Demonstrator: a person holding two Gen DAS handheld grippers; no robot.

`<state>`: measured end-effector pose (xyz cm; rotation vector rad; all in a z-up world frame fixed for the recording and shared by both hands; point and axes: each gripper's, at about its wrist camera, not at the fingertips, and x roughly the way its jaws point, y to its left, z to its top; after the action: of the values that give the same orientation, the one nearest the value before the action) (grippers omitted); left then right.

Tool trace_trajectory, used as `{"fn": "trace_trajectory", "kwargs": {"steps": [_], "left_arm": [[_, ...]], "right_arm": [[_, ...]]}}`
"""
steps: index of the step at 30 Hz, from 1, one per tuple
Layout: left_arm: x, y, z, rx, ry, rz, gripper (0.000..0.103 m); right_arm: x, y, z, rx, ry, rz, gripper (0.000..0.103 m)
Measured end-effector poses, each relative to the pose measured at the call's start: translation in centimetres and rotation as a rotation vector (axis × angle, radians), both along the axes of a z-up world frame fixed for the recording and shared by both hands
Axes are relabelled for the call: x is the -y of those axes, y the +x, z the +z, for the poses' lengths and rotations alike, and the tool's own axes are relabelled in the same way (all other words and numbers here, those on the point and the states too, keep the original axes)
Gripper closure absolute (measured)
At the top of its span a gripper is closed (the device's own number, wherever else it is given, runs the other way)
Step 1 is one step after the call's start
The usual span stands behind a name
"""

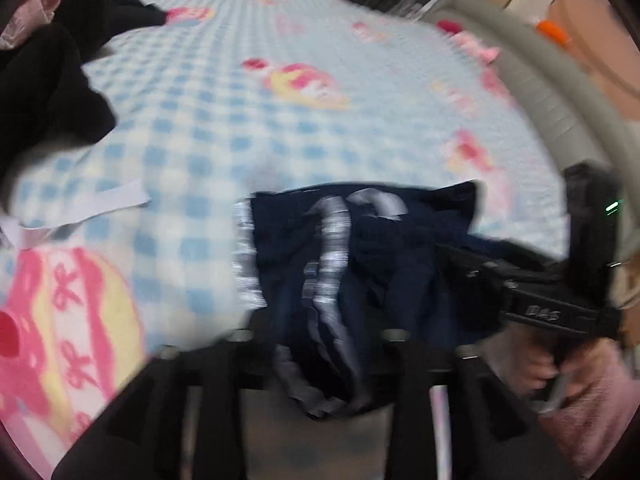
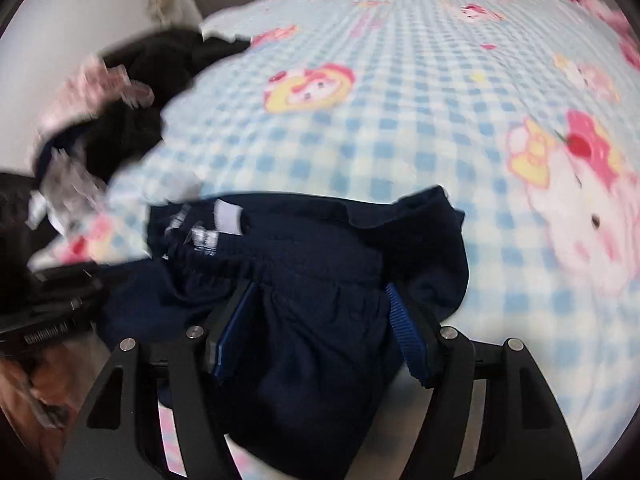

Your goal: Fold clothes

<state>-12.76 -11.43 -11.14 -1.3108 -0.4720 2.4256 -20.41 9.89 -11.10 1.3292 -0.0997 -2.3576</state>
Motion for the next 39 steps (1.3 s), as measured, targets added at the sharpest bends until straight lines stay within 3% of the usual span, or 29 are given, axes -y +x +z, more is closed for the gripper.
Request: {"fn": "trace_trajectory", "kwargs": {"steps": [2,5,10,13,15,17,19,21,23,24,25,26,28,30,32,34,35,37,39], "left_arm": [[-0.2,0.2,0.5,-0.024,0.04,-0.031,0.043],[-1.7,-0.1,-0.6,0.008,-0.009,-0.05,0.045],[-1.1,-0.1,0.0,0.013,0.04,-0.042,0.045],[0.4,0.5,0.9,-0.035,0.088,-0.005,0.043],[0.0,1.0,1.6,-0.091,0.103,-0.028,0.033],[-1.4,1.3,1.9,-0.119,0.075,-0.083,0.03],[-3.0,0.9,0.7,-0.074,-0.032,-0.085,0.03],[-4.0,-0.1,-1.3,0.017,-0.125,-0.062,0.039],[-4.1,-0.7,-2.3,0.042,-0.154,-0.04,0.061],[-4.0,-0.7,-2.2,0.032,-0.149,-0.038,0.074],[-3.9,-0.7,-1.8,0.02,-0.135,-0.038,0.08],[-3.8,-0.5,-1.3,-0.004,-0.118,-0.032,0.085],[-3.5,0.3,0.2,-0.066,-0.103,-0.009,0.086],[-3.2,1.0,1.3,-0.115,-0.1,0.018,0.087],[-2.8,0.8,1.1,-0.105,-0.109,0.044,0.084],[-2.2,-0.3,-0.2,-0.032,-0.114,0.07,0.066],[-1.7,-0.8,-1.0,0.01,-0.11,0.085,0.049],[-0.6,-1.4,-2.1,0.061,-0.074,0.114,0.049],[1.2,-0.9,-0.9,0.02,0.01,0.167,0.047]], "right_arm": [[-0.7,0.9,0.9,-0.026,-0.025,-0.011,0.035],[-1.5,2.2,1.7,-0.054,-0.017,-0.017,0.035],[-1.8,2.7,0.5,-0.002,0.045,0.029,0.038],[-2.2,3.8,0.5,-0.012,0.024,0.018,0.038],[-2.4,4.1,0.5,-0.012,-0.003,0.013,0.038],[-2.1,3.9,0.4,-0.01,-0.006,0.021,0.039],[-1.8,3.5,0.1,0.004,-0.005,0.025,0.047],[-1.5,3.1,-0.3,0.021,-0.004,0.029,0.047],[-1.2,2.6,-0.7,0.037,-0.003,0.032,0.049],[-1.1,2.5,-0.9,0.044,0.002,0.032,0.052],[-1.1,2.4,-0.9,0.045,0.011,0.032,0.064],[-1.0,2.3,-0.7,0.036,0.023,0.028,0.075],[-0.9,2.5,0.3,-0.011,0.03,0.026,0.085],[-0.8,3.0,2.1,-0.092,0.003,0.034,0.089],[-0.8,3.1,3.1,-0.147,-0.016,0.036,0.089],[-0.6,2.3,2.4,-0.145,0.001,0.024,0.089],[-0.6,1.6,1.4,-0.125,0.023,0.012,0.086],[-0.7,0.1,-1.1,-0.047,0.082,-0.014,0.078],[-1.7,0.3,-1.3,-0.018,0.034,-0.049,0.076]]}}
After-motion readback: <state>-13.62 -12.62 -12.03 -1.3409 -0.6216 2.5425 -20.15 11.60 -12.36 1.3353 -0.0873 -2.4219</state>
